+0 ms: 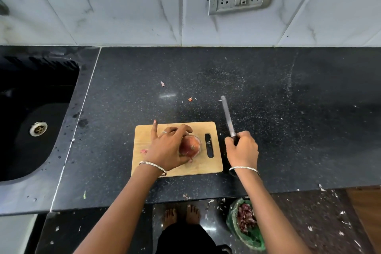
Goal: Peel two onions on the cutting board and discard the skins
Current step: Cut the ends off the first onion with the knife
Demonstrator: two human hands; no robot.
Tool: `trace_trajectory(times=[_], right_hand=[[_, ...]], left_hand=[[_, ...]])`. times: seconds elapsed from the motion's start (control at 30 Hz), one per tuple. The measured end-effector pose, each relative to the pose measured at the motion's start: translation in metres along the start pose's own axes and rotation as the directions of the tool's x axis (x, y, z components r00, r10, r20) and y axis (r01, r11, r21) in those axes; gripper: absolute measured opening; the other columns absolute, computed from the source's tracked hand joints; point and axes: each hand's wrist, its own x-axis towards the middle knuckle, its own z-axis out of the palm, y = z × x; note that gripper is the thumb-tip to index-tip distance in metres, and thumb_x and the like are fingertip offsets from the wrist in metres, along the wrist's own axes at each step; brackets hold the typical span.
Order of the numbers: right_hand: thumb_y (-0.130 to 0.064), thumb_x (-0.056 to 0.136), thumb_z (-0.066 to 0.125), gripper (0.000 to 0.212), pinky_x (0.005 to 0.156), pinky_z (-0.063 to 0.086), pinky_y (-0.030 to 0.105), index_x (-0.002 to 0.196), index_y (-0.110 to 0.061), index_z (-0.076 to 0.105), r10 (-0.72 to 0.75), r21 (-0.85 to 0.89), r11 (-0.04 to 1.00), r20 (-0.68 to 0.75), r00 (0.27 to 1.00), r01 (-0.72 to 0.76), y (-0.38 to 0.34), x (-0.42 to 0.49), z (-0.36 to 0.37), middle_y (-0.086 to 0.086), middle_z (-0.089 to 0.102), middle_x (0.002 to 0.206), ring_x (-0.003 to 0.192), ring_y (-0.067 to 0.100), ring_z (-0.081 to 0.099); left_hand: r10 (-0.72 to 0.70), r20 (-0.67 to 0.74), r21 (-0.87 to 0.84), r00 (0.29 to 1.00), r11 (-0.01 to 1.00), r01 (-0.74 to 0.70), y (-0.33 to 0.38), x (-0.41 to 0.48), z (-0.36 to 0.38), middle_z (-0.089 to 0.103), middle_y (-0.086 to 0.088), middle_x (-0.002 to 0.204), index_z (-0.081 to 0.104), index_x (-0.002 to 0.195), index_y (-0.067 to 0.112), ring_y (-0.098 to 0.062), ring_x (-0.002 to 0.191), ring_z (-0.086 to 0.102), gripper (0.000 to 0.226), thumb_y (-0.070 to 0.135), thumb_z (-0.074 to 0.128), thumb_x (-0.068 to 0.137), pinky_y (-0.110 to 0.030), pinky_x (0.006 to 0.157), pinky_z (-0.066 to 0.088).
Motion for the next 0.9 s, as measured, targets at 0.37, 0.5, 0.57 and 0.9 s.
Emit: trace_trajectory(times=[0.37,0.5,0.57,0.9], right_hand=[[-0.036,0.085,0.081,0.024,0.039,0.040,0.020,0.095,-0.017,0.070,-0.080,0.527,0.839,0.364,0.928,-0.134,-0.039,-0.032,0.018,0.017,0.069,0.082,0.052,0.022,0.061],[-0.034,0.084,0.082,0.026,0.037,0.037,0.021,0.099,-0.014,0.072,-0.135,0.600,0.790,0.372,0.919,-0.126,-0.040,-0.019,0.040,0.017,0.071,0.079,0.048,0.021,0.059],[-0.029,0.088,0.079,0.026,0.036,0.031,0.021,0.100,-0.009,0.069,-0.161,0.657,0.741,0.377,0.912,-0.141,-0.036,-0.013,0.047,0.019,0.071,0.070,0.047,0.022,0.056],[-0.027,0.095,0.070,0.038,0.033,0.026,0.020,0.092,0.009,0.060,-0.324,0.780,0.625,0.248,0.913,0.010,-0.015,0.000,0.070,0.025,0.062,0.067,0.045,0.016,0.054]], left_hand=[[-0.103,-0.223,-0.175,0.969,0.982,0.064,-0.010,0.006,0.004,0.064,0.017,0.108,0.055,0.122,0.045,-0.012,0.110,0.062,0.063,0.054,0.077,0.064,-0.055,0.120,0.022],[-0.092,-0.253,-0.238,0.963,0.971,0.030,-0.017,0.009,0.006,0.066,0.012,0.110,0.061,0.127,0.041,-0.015,0.102,0.064,0.066,0.057,0.072,0.064,-0.048,0.098,0.049],[-0.085,-0.262,-0.281,0.961,0.960,0.008,-0.020,0.011,0.009,0.066,0.009,0.110,0.062,0.130,0.039,-0.015,0.099,0.064,0.067,0.053,0.082,0.067,-0.043,0.089,0.053],[-0.064,-0.376,-0.264,0.924,0.964,-0.041,-0.022,0.008,0.019,0.068,0.023,0.110,0.061,0.129,0.042,-0.002,0.096,0.066,0.064,0.050,0.087,0.071,-0.033,0.090,0.053]])
